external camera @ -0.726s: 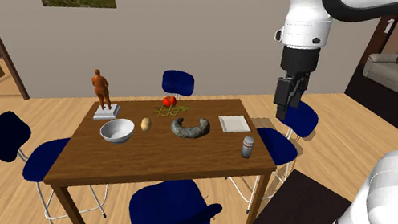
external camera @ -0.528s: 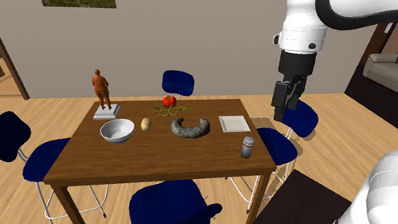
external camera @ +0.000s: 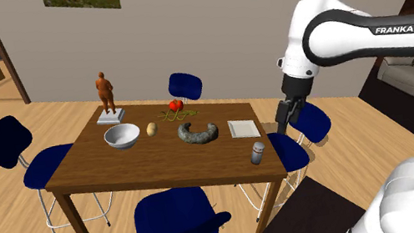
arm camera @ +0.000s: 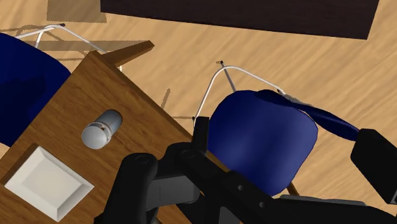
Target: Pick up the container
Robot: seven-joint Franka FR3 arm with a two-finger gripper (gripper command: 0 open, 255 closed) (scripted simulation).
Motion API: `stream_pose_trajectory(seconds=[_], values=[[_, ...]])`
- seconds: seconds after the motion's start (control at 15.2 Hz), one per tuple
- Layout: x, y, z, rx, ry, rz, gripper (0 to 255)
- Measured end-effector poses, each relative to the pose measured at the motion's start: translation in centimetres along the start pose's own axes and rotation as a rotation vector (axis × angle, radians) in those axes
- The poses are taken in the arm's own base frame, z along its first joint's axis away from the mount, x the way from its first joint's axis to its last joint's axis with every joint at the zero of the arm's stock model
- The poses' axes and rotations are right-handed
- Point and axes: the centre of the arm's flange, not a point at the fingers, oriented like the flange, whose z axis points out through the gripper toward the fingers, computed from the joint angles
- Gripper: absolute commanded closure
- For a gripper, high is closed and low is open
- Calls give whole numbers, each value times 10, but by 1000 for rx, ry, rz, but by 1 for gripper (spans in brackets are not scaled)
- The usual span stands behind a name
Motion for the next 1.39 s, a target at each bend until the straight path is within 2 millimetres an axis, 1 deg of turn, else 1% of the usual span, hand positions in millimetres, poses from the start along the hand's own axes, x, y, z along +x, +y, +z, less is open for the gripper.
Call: stream_pose_trajectory(seconds=[0.53, 0.73, 0.86, 1.06, 1.32, 1.39], values=[[41, 68, 71, 1, 16, -8, 0], [53, 92, 94, 2, 22, -11, 0], [66, 105, 114, 2, 26, -14, 0], [83, 134, 141, 2, 32, -16, 0], [98, 169, 174, 3, 40, -19, 0], [106, 176, 183, 3, 43, -21, 0]])
